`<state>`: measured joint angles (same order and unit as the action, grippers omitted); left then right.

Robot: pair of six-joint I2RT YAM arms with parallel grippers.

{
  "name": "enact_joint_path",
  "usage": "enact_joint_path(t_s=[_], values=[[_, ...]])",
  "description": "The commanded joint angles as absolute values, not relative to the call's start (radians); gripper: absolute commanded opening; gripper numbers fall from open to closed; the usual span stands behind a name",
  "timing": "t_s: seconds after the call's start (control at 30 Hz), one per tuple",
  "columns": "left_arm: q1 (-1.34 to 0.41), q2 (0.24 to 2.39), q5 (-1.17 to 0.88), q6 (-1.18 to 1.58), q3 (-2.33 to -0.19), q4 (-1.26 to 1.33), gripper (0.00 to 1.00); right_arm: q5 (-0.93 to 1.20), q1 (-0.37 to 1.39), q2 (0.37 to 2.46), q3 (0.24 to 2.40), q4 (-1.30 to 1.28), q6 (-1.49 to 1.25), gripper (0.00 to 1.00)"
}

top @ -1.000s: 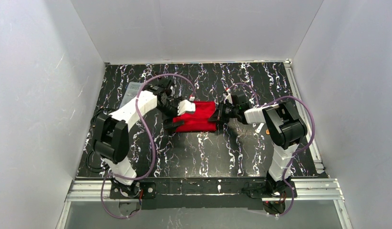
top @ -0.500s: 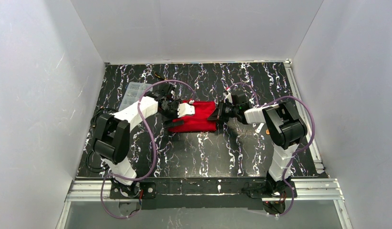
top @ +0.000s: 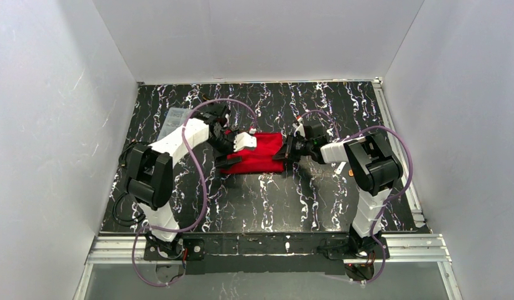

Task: Fold the napkin into a case and place the utensils inside
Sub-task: Fold the 2/3-rectangle-folded napkin at the center of the board.

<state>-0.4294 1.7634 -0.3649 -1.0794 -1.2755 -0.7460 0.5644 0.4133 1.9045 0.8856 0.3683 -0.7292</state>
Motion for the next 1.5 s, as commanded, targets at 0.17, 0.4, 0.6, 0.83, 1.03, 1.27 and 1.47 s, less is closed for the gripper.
enact_joint_path(t_s=[0.17,0.4,0.6,0.83,1.03,1.27,1.47], values=[[-0.421,1.729,-0.442,-1.121,-1.26,-0.866,0.74,0.583,0.412,1.873,0.876,0.396,-0.717,0.08],[-0.428,1.722,-0.338,-1.108,-1.176,-0.658,0.61,0.593,0.411,1.869,0.885,0.398,-0.727,0.08],[-0.435,1.77,-0.25,-1.049,-1.179,-0.532,0.4,0.609,0.412,1.853,0.89,0.413,-0.743,0.09],[-0.445,1.795,-0.306,-1.056,-1.188,-0.646,0.28,0.624,0.411,1.835,0.895,0.422,-0.753,0.12],[-0.445,1.779,-0.329,-1.058,-1.19,-0.684,0.0,0.631,0.41,1.833,0.892,0.429,-0.758,0.15],[-0.446,1.818,-0.336,-1.02,-1.251,-0.707,0.0,0.634,0.371,1.723,0.919,0.301,-0.673,0.34],[-0.445,1.816,-0.333,-1.016,-1.247,-0.703,0.0,0.596,0.312,1.648,0.878,0.176,-0.583,0.44]])
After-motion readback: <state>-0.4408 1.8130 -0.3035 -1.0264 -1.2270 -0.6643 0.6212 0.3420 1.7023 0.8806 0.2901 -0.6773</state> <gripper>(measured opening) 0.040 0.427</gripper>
